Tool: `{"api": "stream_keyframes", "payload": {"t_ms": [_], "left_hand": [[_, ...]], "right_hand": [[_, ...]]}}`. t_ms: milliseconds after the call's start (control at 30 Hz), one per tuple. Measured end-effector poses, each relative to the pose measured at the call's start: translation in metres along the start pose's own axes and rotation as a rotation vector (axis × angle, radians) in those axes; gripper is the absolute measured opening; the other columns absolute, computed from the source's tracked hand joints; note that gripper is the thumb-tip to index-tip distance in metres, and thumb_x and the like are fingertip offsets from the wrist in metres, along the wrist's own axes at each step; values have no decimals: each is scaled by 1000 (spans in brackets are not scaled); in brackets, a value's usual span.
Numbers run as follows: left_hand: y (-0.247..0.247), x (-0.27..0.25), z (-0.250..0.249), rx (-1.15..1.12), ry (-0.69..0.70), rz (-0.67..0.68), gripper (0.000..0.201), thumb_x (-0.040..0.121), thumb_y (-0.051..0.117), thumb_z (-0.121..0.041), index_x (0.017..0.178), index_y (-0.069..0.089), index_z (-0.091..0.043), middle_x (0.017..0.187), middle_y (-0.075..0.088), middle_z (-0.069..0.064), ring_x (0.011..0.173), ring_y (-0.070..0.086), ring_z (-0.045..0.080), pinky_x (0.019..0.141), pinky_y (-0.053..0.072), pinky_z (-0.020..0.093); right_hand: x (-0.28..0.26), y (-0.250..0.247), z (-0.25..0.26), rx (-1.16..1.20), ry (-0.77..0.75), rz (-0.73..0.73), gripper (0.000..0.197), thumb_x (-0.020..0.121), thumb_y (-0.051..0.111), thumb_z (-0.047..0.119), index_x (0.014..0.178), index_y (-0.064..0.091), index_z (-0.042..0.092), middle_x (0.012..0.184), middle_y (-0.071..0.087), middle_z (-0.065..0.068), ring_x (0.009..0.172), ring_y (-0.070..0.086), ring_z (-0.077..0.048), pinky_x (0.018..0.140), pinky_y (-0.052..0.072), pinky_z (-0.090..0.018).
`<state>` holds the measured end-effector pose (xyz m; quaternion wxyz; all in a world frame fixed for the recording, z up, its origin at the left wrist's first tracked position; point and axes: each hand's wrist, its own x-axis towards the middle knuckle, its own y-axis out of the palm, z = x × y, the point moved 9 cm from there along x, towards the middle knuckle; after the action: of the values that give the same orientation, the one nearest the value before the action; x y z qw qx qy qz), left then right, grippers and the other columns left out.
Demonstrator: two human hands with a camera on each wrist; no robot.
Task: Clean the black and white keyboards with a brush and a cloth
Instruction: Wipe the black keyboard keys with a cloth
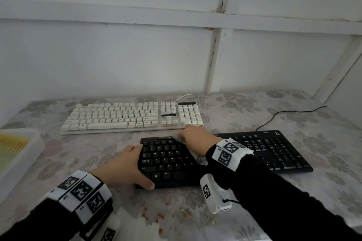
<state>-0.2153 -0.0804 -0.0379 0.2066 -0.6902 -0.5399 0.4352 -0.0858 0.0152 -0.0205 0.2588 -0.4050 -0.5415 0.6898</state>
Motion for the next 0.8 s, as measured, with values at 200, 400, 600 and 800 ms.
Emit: {"api": "stream_keyframes", "payload": {"t_ms": [200,400,600,800], "left_hand": [[1,-1,2,10,-23,-2,101,67,83,-31,145,20,-23,121,23,-11,109,30,7,94,33,20],[3,4,8,6,-22,-1,109,68,82,-39,150,13,-16,131,23,-10,116,31,8,94,32,17],[3,9,17,-166,-32,-4,103,59,86,-43,143,29,-28,130,33,-9,123,42,15,107,38,33],[5,15,26,-248,0,49,86,56,90,-23,125,41,-40,119,52,-8,104,57,8,85,49,21]], "right_hand": [[-13,-2,-44,-19,86,-23,32,89,36,-5,106,57,12,111,50,-10,106,52,-33,100,39,-40],[-34,-1,-97,26,204,-46,29,99,32,14,113,58,13,104,46,-10,109,49,-34,94,40,-39],[-43,1,-141,-7,322,-60,33,93,32,-1,108,58,13,96,39,-6,96,52,-30,94,36,-41],[-37,-14,-131,26,405,-96,22,90,40,-2,77,54,9,81,45,-4,90,52,-26,87,38,-34]]}}
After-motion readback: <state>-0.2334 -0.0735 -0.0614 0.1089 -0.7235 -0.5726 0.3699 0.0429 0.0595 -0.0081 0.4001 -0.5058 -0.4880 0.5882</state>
